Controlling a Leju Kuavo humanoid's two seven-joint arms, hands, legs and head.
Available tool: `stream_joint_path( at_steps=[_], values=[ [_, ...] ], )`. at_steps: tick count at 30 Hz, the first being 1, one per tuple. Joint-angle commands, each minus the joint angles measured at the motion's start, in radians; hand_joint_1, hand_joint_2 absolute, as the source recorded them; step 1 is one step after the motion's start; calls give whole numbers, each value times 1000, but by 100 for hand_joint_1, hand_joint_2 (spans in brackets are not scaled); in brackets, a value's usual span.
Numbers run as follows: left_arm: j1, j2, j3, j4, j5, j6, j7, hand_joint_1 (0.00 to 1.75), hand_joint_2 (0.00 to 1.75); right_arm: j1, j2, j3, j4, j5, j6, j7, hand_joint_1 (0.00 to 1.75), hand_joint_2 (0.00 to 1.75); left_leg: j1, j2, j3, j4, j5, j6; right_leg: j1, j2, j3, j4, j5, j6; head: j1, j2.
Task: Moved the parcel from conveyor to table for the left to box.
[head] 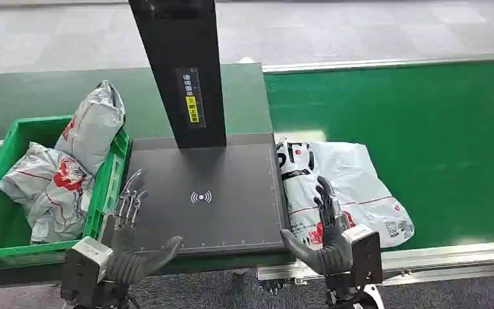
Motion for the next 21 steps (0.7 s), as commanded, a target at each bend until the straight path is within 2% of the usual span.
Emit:
stream_joint_path(
  at_steps=[1,3,6,9,11,12,13,14,15,16,21],
  values=[
    [-28,7,7,20,10,-7,4,0,175,-8,-25,-4,21,6,-5,7,0,175,0,-2,2,-2,1,0,0,-1,2,-2,0,-2,0,0],
    [-20,4,11,13,10,-6,6,0,175,-20,-54,9,32,161,-79,41,0,175,0,-2,3,-3,1,0,0,-1,4,-3,0,-2,0,0],
    [-8,6,9,-1,9,-10,10,0,175,-68,-69,-74,84,366,-158,157,0,175,0,-1,3,-3,1,0,0,0,3,-3,1,-2,0,0],
    [7,27,-5,-2,11,-11,10,0,175,-122,-123,-196,166,576,-110,265,0,175,0,0,3,-3,1,0,0,1,4,-4,2,-1,0,0],
    [12,46,-15,7,24,-9,1,0,175,-143,-155,-271,213,643,-52,271,0,175,0,0,4,-4,1,1,0,0,5,-5,2,-1,0,0],
    [11,56,-19,11,31,-8,-4,0,175,-156,-193,-287,235,705,-56,307,0,175,0,-2,5,-5,2,1,0,-1,6,-6,2,-1,0,0],
    [4,66,-22,16,47,-9,-13,0,175,-200,-279,-313,307,749,-41,367,0,175,0,-3,5,-5,2,1,0,-2,7,-7,2,-1,0,0],
    [-2,69,-23,19,50,-8,-14,0,175,-233,-310,-346,351,750,-31,349,0,175,0,-1,3,-2,1,1,0,-1,5,-4,2,0,0,0],
    [-9,65,-21,21,58,-13,-15,0,175,-270,-363,-366,401,804,-38,406,0,175,-1,-2,4,-4,2,1,-1,-1,5,-6,3,0,0,0],
    [-21,55,-17,27,61,-23,-12,0,175,-315,-410,-394,462,793,-32,389,0,175,0,-1,3,-3,2,1,-1,0,5,-5,3,0,0,0],
    [-53,53,-31,62,61,-42,-9,0,175,-380,-514,-432,596,868,-71,413,0,175,-2,-2,2,-2,2,2,-2,-1,4,-5,3,1,0,0]
  ],
)
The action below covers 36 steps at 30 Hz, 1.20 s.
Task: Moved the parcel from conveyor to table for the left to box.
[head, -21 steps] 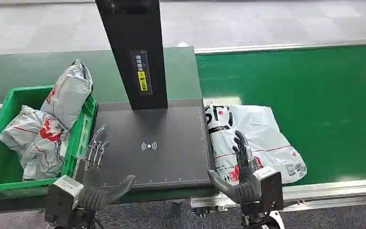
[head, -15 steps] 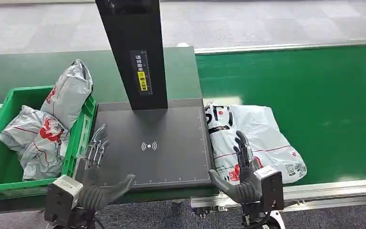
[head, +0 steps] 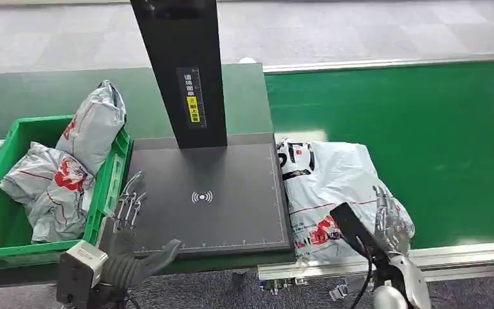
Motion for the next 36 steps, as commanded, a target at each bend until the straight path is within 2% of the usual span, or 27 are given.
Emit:
stream_joint_path(
  at_steps=[1,3,7,8,9,13,15,16,18,19,22,24,25,33,36],
  values=[
    [-66,36,-32,79,13,-33,1,0,175,-225,-296,-180,431,99,-37,32,0,175,-1,-1,1,-1,1,1,-1,-1,1,-2,3,0,-1,0],
    [-64,45,-36,89,23,-23,-16,0,175,-264,-302,-178,485,120,-71,21,0,175,-4,-7,1,-3,5,4,-4,-6,4,-5,3,2,1,0],
    [-56,50,-40,96,29,-4,-29,0,175,-371,-294,-144,583,166,-157,1,0,175,-3,2,4,-5,4,3,-3,3,2,-4,5,0,0,0],
    [-56,51,-40,96,29,-4,-30,0,175,-384,-291,-140,584,166,-154,1,0,175,-4,-1,0,-2,3,4,-4,0,1,-1,3,2,0,0],
    [-56,51,-40,96,29,-3,-30,0,175,-394,-294,-133,597,170,-152,6,0,175,-4,2,2,-2,3,4,-3,2,1,-2,4,1,0,0],
    [-50,44,-37,95,29,11,-34,0,175,-473,-291,-96,654,136,-276,-73,0,175,-4,2,2,-3,4,3,-3,3,1,-2,4,1,0,0],
    [-49,44,-39,95,28,13,-34,0,175,-496,-286,-83,667,125,-289,-89,0,175,-4,2,0,-1,3,4,-4,2,0,0,3,2,0,0],
    [-51,44,-39,96,28,15,-35,0,175,-511,-281,-66,674,95,-300,-144,0,175,-4,5,2,-2,3,4,-4,6,0,-1,4,1,0,0],
    [-56,45,-37,97,28,15,-35,0,175,-521,-270,-46,675,74,-296,-176,0,175,-4,3,1,-1,3,4,-4,3,0,0,3,2,0,0],
    [-63,46,-35,101,29,16,-37,0,175,-519,-269,-14,671,40,-267,-228,0,175,-4,3,2,-3,3,3,-3,4,1,-2,4,1,0,0],
    [-74,45,-28,104,33,13,-40,0,175,-510,-253,43,678,12,-221,-262,0,175,-3,2,3,-4,4,3,-3,3,2,-3,5,0,0,0],
    [-74,44,-27,105,33,12,-40,0,175,-503,-235,78,693,-7,-200,-264,0,175,-3,3,3,-5,5,3,-3,4,2,-3,5,-1,0,0],
    [-75,49,-29,106,33,10,-40,0,175,-506,-232,127,723,-23,-152,-275,0,175,-3,4,4,-5,4,3,-2,5,2,-4,5,-1,0,0],
    [-83,73,-36,110,44,2,-44,0,175,-497,-203,236,824,-44,-83,-275,0,175,-2,2,4,-5,4,3,-1,2,3,-3,4,0,0,0],
    [-86,75,-37,113,45,3,-43,0,175,-499,-206,273,859,-93,-27,-321,0,175,-2,0,2,-2,3,4,-2,0,2,-2,2,1,0,0]
  ],
)
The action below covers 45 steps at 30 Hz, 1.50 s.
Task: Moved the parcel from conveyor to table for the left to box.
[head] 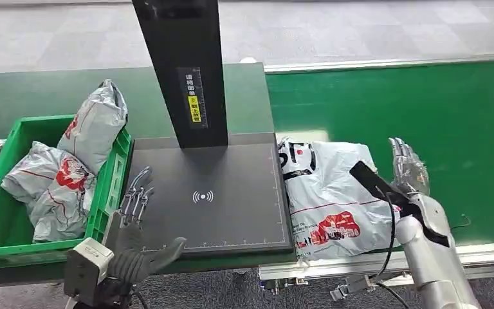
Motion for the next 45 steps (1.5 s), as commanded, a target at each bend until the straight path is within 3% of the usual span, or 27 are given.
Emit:
stream_joint_path(
  at_steps=[1,4,7,16,27,28,29,45],
  values=[
    [-29,50,-11,60,10,-4,0,0,175,-35,53,186,206,-69,98,-54,0,175,2,3,5,-3,0,-1,2,4,4,-4,2,-3,0,0],
    [-22,57,-14,62,11,-4,0,0,175,-27,48,193,215,-73,105,-56,0,175,1,1,5,-4,1,-1,1,2,4,-4,1,-3,0,0],
    [-29,58,-15,71,23,-23,-4,0,175,15,16,230,214,-90,212,19,0,175,1,1,5,-4,1,-1,1,2,4,-4,1,-3,0,0],
    [-99,37,-20,140,27,-51,3,0,175,37,6,285,320,-135,374,73,0,175,1,-4,4,-3,1,-1,1,-3,5,-4,1,-2,0,0],
    [-103,35,-26,136,28,-42,20,0,175,29,22,334,335,-141,394,80,0,175,3,-3,15,-2,0,0,2,-2,16,-7,0,-1,0,0],
    [-99,36,-26,129,26,-40,21,0,175,21,24,337,342,-142,389,79,47,175,3,-3,14,-3,1,0,3,-2,16,-8,1,-1,0,0],
    [-95,37,-25,125,26,-39,22,0,175,17,24,339,344,-142,386,79,175,175,3,-3,14,-4,2,0,3,-3,15,-8,2,-2,0,0],
    [-46,54,-24,85,13,-30,11,0,175,47,-17,335,257,-165,306,86,175,175,2,-4,17,-3,1,1,2,-3,19,-8,1,-2,0,0]
  ],
)
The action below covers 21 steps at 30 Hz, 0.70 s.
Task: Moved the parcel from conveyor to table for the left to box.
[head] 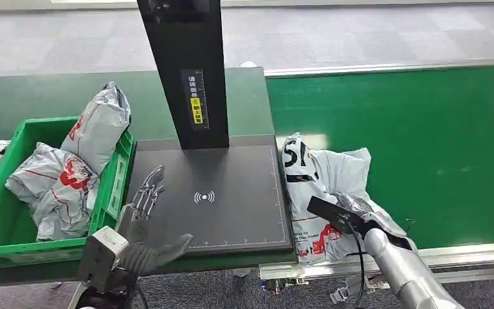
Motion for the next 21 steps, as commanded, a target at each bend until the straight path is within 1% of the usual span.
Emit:
stream_joint_path(
  at_steps=[1,3,5,6,7,9,10,12,13,14,15,17,18,19,21],
  values=[
    [15,30,-21,6,-10,3,-3,0,175,71,-20,33,7,-6,-27,19,175,175,1,-4,-1,-2,2,-1,1,-4,0,-2,1,-2,0,0],
    [21,32,-17,-5,-13,5,-4,0,175,69,-30,12,-18,1,-88,39,175,175,1,-3,-1,-1,1,0,1,-3,0,-1,0,-1,0,0],
    [26,32,-12,-18,-13,6,-4,0,175,60,-34,-6,-33,2,-109,48,175,175,1,-5,-5,-2,3,-1,1,-4,-2,-3,2,-2,0,0],
    [28,32,-9,-27,-16,7,-3,0,175,55,-43,-26,-50,14,-146,72,175,175,1,-5,-6,-3,4,-1,1,-4,-3,-4,3,-3,0,0],
    [30,32,-8,-33,-17,8,-2,0,175,52,-48,-33,-58,16,-142,73,175,175,0,-4,-4,-1,2,0,0,-3,-2,-1,1,-2,0,0],
    [32,30,-6,-40,-22,8,1,0,175,52,-68,-84,-81,52,-195,139,175,175,0,-3,-4,0,2,0,0,-3,-2,-1,1,0,0,0],
    [33,29,-7,-41,-22,8,2,0,175,48,-76,-91,-83,50,-193,135,175,175,0,-4,-6,0,2,0,0,-3,-3,-1,2,0,0,0],
    [38,23,-8,-45,-29,9,5,0,175,65,-83,-172,-106,99,-235,182,175,175,-1,-5,-9,-1,4,1,-1,-4,-5,-2,3,0,0,0],
    [39,23,-9,-45,-30,9,5,0,175,67,-90,-178,-105,99,-235,181,175,175,-1,-4,-7,0,2,2,-2,-3,-3,-1,2,2,0,0],
    [41,20,-9,-46,-34,10,6,0,175,77,-82,-223,-122,139,-255,192,175,175,-2,-5,-8,-1,3,1,-2,-4,-4,-2,3,1,0,0],
    [45,17,-8,-50,-38,12,7,0,175,85,-68,-290,-140,178,-304,199,175,175,-2,-4,-9,-1,3,1,-2,-3,-6,-3,4,1,0,0],
    [46,17,-8,-51,-38,12,7,0,175,82,-68,-309,-142,182,-307,200,175,175,-3,-3,-10,-1,3,2,-2,-2,-7,-2,3,2,0,0],
    [41,17,-8,-47,-38,12,7,0,175,74,-60,-362,-153,204,-357,203,175,175,-3,-2,-11,-1,3,2,-3,-1,-8,-2,4,1,0,0],
    [40,17,-7,-46,-38,12,7,0,175,73,-64,-364,-152,204,-355,203,175,175,-3,-2,-11,0,2,2,-3,-1,-8,-1,3,2,0,0],
    [35,17,-7,-38,-38,14,7,0,175,66,-55,-408,-157,214,-380,184,175,175,-3,-1,-13,-2,3,1,-3,0,-10,-2,3,1,0,0]
  ],
)
